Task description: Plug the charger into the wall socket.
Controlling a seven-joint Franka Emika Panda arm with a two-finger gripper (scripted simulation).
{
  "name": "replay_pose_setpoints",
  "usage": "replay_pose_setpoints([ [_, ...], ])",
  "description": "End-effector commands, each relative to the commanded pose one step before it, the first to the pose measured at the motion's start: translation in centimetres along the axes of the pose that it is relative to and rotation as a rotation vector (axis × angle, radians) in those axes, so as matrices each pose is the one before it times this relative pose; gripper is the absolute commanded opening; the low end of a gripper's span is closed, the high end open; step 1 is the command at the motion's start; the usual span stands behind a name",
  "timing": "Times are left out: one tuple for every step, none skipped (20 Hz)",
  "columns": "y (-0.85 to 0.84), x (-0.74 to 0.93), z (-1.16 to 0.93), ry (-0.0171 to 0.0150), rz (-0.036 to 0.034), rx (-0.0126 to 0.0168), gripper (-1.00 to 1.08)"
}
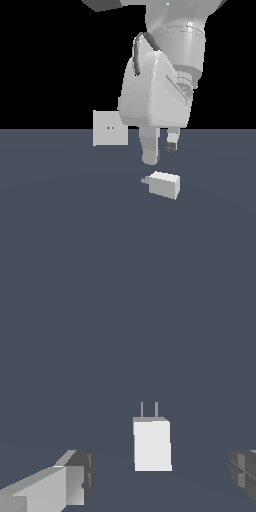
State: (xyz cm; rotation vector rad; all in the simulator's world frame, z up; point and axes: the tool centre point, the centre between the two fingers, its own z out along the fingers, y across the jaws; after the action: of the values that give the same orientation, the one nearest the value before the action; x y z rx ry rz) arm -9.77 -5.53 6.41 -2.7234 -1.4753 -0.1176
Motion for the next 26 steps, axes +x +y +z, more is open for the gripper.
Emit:
replay_pose_setpoints([
  [0.019, -0.141, 0.134, 0.00108, -0.01429, 0.00039, 1.0],
  [0.005, -0.031, 0.029, 0.00015, -0.00267, 0.00015, 1.0],
  [0.004, -0.02, 0.017, 0.00008, -0.00154, 0.00009, 1.0],
  [0.013, -0.03, 0.005, 0.0, 0.0, 0.0, 1.0],
  [-0.016, 0.036, -0.024, -0.00034, 0.00336, 0.0001, 1.0],
  [0.0, -0.004, 0.029, 0.0, 0.0, 0.0, 1.0],
  [-0.001, -0.013, 0.087, 0.0, 0.0, 0.0, 1.0],
  [-0.001, -0.022, 0.145, 0.0, 0.0, 0.0, 1.0],
  [-0.002, -0.031, 0.202, 0.0, 0.0, 0.0, 1.0],
  [-0.018, -0.007, 0.263, -0.00015, -0.00067, 0.0, 1.0],
  [-0.003, -0.048, 0.316, 0.0, 0.0, 0.0, 1.0],
  [-0.018, -0.023, 0.374, -0.00013, -0.00068, 0.00001, 1.0],
  [-0.002, -0.063, 0.426, 0.0, 0.0, 0.0, 1.0],
  [-0.016, -0.037, 0.481, -0.0001, -0.00068, 0.00001, 1.0],
  [-0.013, -0.04, 0.519, -0.00008, -0.00069, 0.00001, 1.0],
  [0.007, -0.064, 0.47, 0.0, 0.0, 0.0, 1.0],
  [-0.006, -0.021, 0.412, -0.00006, -0.00069, 0.0, 1.0],
  [0.012, -0.044, 0.353, 0.0, 0.0, 0.0, 1.0],
  [0.014, -0.035, 0.296, 0.0, 0.0, 0.0, 1.0],
  [-0.002, 0.005, 0.24, -0.00004, -0.00069, -0.00003, 1.0],
  [0.013, -0.02, 0.186, 0.0, 0.0, 0.0, 1.0],
  [0.01, -0.014, 0.132, 0.0, 0.0, 0.0, 1.0],
  [0.006, -0.008, 0.079, 0.0, 0.0, 0.0, 1.0],
  [0.002, -0.003, 0.026, 0.0, 0.0, 0.0, 1.0],
  [0.0, 0.0, 0.0, 0.0, 0.0, 0.0, -1.0],
  [0.0, 0.0, 0.0, 0.0, 0.0, 0.0, -1.0],
])
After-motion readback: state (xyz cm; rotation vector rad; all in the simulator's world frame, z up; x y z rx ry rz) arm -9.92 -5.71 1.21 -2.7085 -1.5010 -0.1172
